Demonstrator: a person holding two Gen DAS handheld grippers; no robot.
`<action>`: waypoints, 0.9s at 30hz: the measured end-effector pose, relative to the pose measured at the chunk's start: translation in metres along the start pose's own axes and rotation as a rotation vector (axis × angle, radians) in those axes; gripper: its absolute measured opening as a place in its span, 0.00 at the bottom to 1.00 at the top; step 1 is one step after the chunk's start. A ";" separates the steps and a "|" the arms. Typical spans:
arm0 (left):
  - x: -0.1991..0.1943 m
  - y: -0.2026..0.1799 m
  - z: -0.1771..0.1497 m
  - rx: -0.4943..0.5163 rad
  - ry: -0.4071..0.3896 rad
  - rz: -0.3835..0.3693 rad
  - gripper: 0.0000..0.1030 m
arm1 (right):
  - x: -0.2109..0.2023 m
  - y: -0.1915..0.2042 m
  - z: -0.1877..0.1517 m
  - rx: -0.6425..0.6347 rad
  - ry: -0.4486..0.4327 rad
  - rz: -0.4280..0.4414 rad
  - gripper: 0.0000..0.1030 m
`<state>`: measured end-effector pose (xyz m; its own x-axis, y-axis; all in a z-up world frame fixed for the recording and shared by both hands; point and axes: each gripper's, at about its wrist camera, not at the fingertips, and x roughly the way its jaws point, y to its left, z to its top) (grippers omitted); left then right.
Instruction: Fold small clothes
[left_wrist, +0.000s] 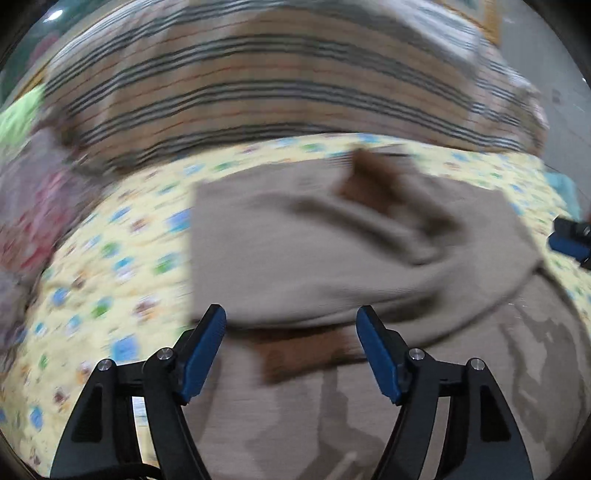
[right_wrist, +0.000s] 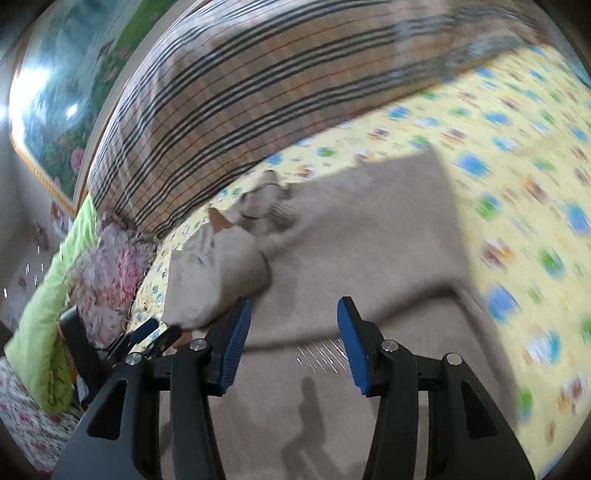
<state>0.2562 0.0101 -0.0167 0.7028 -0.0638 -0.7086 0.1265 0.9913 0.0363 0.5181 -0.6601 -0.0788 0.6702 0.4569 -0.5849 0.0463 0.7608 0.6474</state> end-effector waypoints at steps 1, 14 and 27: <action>0.004 0.011 -0.001 -0.026 0.011 0.011 0.71 | 0.012 0.011 0.010 -0.030 0.008 -0.002 0.49; 0.040 0.059 -0.019 -0.193 0.096 0.006 0.75 | 0.156 0.096 0.070 -0.489 0.157 -0.191 0.64; 0.058 0.088 -0.014 -0.349 0.068 0.093 0.80 | 0.064 -0.022 0.079 -0.015 -0.149 -0.075 0.08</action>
<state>0.2986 0.0954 -0.0644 0.6503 0.0244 -0.7593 -0.1906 0.9728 -0.1319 0.6182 -0.6836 -0.0916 0.7675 0.3263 -0.5518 0.0897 0.7976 0.5965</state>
